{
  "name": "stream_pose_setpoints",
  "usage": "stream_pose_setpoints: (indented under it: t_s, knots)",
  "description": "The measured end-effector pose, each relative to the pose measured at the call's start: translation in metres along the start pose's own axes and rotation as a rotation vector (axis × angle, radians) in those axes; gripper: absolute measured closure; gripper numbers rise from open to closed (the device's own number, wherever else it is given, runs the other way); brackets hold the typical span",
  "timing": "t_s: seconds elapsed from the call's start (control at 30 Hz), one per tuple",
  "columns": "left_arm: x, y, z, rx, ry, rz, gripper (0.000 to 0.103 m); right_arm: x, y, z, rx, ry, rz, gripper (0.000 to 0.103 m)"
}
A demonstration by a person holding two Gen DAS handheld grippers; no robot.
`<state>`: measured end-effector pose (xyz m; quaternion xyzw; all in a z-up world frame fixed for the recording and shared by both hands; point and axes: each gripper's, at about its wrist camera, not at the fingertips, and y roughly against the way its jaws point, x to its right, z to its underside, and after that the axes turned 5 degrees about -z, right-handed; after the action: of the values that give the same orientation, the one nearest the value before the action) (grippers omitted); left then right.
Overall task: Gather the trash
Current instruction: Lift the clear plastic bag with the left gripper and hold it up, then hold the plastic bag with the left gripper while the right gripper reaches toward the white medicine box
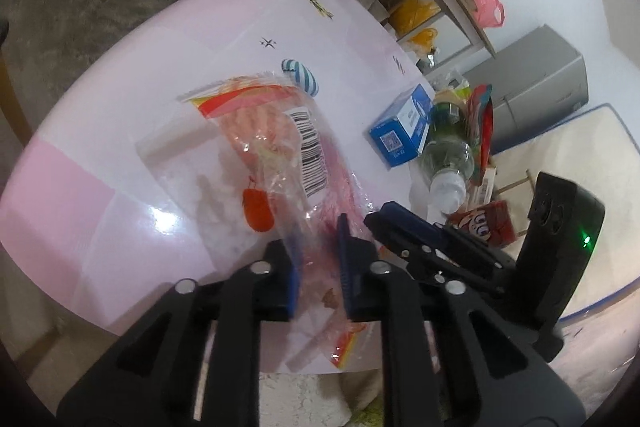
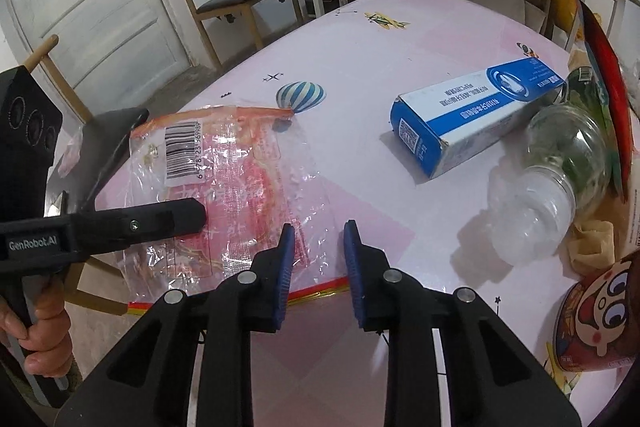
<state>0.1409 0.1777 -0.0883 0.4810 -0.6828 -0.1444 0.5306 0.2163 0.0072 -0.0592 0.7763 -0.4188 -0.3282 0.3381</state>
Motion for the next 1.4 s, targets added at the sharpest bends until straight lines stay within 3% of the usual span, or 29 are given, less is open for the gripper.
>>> stream_pose_setpoints:
  t_s: [0.23, 0.37, 0.47, 0.63, 0.77, 0.93, 1.1, 1.4]
  knots:
    - [0.009, 0.004, 0.004, -0.011, -0.07, -0.002, 0.095, -0.002, 0.062, 0.013, 0.116, 0.03, -0.028, 0.076]
    - [0.013, 0.008, 0.008, -0.038, -0.092, 0.057, 0.097, 0.016, 0.11, 0.027, 0.186, -0.004, -0.034, 0.059]
    - [0.016, 0.007, 0.011, -0.07, -0.096, 0.112, 0.098, 0.039, 0.15, 0.038, 0.257, -0.058, 0.003, 0.049]
    - [0.031, -0.002, 0.017, -0.131, -0.15, 0.141, 0.098, 0.076, 0.195, 0.045, 0.352, -0.121, 0.165, 0.036]
    - [0.038, -0.008, 0.019, -0.153, -0.178, 0.13, 0.098, 0.102, 0.195, 0.047, 0.348, -0.191, 0.202, 0.029]
    - [0.038, -0.01, 0.02, -0.154, -0.192, 0.075, 0.098, 0.113, 0.161, 0.045, 0.284, -0.189, 0.24, 0.022]
    - [0.037, -0.009, 0.019, -0.144, -0.202, 0.027, 0.098, 0.12, 0.135, 0.039, 0.253, -0.18, 0.282, 0.021]
    - [0.03, -0.01, 0.018, -0.14, -0.197, -0.006, 0.097, 0.134, 0.12, 0.034, 0.216, -0.228, 0.27, 0.021]
